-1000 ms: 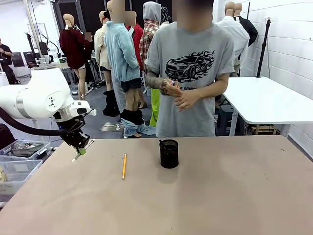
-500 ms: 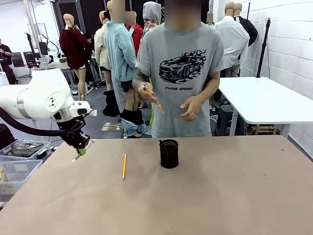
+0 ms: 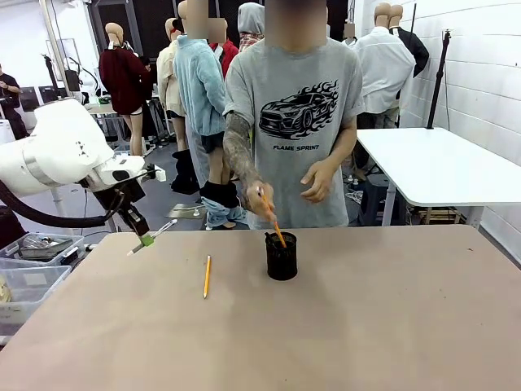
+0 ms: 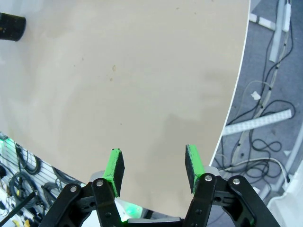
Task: Place the pens into the pen holder.
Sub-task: Pick up a writing instrument from the table and place it into the Pen holder.
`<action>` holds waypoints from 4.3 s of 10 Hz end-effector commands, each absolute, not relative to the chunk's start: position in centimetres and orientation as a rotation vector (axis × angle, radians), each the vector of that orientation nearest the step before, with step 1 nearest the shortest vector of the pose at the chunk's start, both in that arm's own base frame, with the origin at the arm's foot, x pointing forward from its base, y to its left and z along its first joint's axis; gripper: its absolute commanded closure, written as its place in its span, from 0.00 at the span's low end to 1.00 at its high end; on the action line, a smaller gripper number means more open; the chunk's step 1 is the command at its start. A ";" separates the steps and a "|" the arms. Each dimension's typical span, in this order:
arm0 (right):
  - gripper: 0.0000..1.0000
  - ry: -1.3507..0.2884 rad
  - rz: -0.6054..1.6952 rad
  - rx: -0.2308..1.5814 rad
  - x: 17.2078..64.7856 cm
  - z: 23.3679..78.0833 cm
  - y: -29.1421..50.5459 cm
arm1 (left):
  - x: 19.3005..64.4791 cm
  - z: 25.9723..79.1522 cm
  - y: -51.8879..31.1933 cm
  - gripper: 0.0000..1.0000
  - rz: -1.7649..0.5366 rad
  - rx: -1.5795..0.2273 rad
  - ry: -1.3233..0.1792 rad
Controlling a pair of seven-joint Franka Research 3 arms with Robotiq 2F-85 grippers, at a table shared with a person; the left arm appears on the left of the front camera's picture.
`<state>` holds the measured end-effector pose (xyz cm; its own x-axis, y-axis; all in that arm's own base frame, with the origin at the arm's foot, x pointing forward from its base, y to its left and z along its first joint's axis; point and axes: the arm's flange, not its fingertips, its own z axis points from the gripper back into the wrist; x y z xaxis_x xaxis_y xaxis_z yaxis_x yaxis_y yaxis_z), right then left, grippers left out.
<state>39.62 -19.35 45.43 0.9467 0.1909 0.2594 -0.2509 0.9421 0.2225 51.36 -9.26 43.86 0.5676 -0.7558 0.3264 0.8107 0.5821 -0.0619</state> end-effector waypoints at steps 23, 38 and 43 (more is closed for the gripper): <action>0.34 -0.255 0.238 0.272 39.5 45.1 -19.2 | 58.2 42.5 -20.3 1.00 -1.103 -1.442 -0.813; 0.34 -0.255 0.238 0.272 39.5 45.1 -19.2 | 62.3 31.7 -31.7 1.00 -1.137 -1.467 -0.780; 0.34 -0.255 0.238 0.272 39.5 45.1 -19.2 | 61.6 29.9 -31.1 1.00 -1.202 -1.454 -0.795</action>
